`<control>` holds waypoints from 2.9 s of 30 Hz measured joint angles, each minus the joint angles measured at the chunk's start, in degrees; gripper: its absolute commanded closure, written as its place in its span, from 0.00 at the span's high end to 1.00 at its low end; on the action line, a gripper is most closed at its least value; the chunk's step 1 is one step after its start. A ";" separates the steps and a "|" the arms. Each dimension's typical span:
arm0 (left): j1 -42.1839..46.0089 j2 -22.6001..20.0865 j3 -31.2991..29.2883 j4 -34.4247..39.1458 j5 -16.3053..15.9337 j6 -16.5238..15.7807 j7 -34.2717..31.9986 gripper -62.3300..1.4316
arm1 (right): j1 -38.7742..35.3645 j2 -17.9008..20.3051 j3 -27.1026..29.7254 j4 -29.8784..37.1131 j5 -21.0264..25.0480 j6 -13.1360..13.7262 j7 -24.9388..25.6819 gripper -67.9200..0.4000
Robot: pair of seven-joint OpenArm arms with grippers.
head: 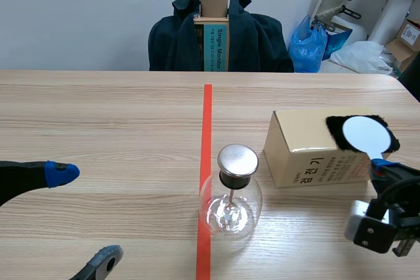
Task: Do the electroscope experiment.
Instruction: 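Rub the plate on the fur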
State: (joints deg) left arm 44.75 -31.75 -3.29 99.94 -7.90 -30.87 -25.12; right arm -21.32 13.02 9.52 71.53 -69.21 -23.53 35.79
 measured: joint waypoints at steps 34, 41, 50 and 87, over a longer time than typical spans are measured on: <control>0.02 0.00 0.00 0.00 0.22 0.17 0.39 1.00 | -0.48 -1.36 1.11 0.04 0.17 -0.37 -7.28 0.02; 0.02 0.00 0.00 0.00 0.22 0.17 0.39 1.00 | -0.48 -1.77 0.92 0.07 -0.02 0.02 -2.99 0.02; 0.00 0.00 0.00 0.00 0.22 0.22 0.39 1.00 | -0.48 -1.68 1.77 0.11 0.09 0.13 -1.46 0.02; 0.00 0.02 0.00 0.00 0.22 0.37 0.39 1.00 | -0.61 -1.53 4.24 0.11 2.03 -0.46 -2.32 0.02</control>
State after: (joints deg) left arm 44.75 -31.73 -3.29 99.94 -7.68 -30.50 -24.73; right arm -21.93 11.49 13.76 71.64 -67.18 -23.99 33.47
